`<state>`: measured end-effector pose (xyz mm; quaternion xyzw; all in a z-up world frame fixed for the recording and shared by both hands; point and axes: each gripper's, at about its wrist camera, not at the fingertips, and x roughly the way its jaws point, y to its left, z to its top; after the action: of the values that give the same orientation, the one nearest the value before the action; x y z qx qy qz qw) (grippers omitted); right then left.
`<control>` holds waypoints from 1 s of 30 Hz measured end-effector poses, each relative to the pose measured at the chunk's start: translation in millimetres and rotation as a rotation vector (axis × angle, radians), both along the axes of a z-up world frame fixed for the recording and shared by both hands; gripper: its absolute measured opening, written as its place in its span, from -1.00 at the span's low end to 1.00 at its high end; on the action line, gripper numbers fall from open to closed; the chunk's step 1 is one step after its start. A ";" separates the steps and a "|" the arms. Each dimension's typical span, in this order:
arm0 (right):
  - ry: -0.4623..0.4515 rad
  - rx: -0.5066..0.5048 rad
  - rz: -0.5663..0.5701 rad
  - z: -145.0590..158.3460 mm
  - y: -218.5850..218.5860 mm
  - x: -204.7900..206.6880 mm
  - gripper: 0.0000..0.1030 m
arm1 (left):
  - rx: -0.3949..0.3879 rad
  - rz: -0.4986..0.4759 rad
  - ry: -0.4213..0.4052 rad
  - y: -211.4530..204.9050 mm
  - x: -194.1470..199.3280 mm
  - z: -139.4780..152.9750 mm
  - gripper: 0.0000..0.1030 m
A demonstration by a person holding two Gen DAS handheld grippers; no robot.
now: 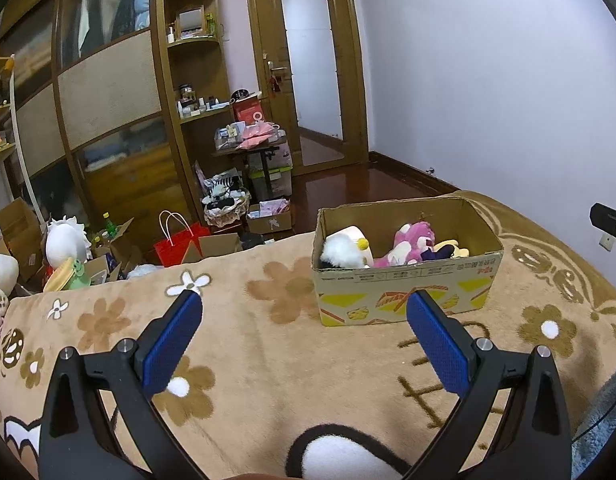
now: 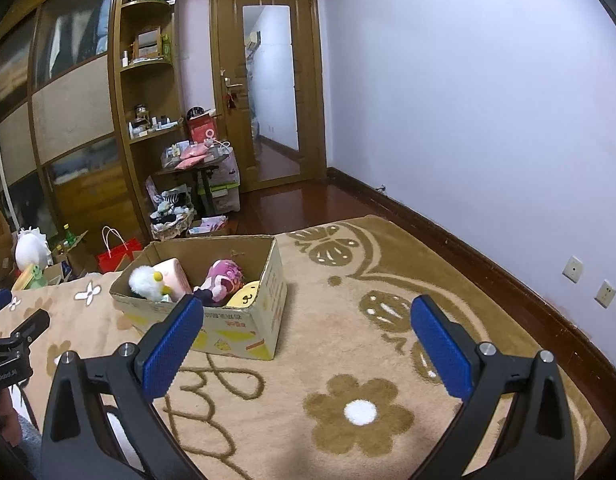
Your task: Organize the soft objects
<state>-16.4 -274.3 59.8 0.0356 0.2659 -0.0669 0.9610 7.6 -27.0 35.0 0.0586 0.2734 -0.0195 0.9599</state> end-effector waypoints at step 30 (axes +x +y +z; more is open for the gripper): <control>0.022 -0.005 0.029 -9.8 9.2 0.2 1.00 | -0.002 -0.007 0.006 -2.0 0.5 -4.4 0.97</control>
<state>-16.3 -265.2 50.0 0.0284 0.2766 -0.0542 0.9590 8.1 -29.0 30.6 0.0584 0.2761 -0.0235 0.9591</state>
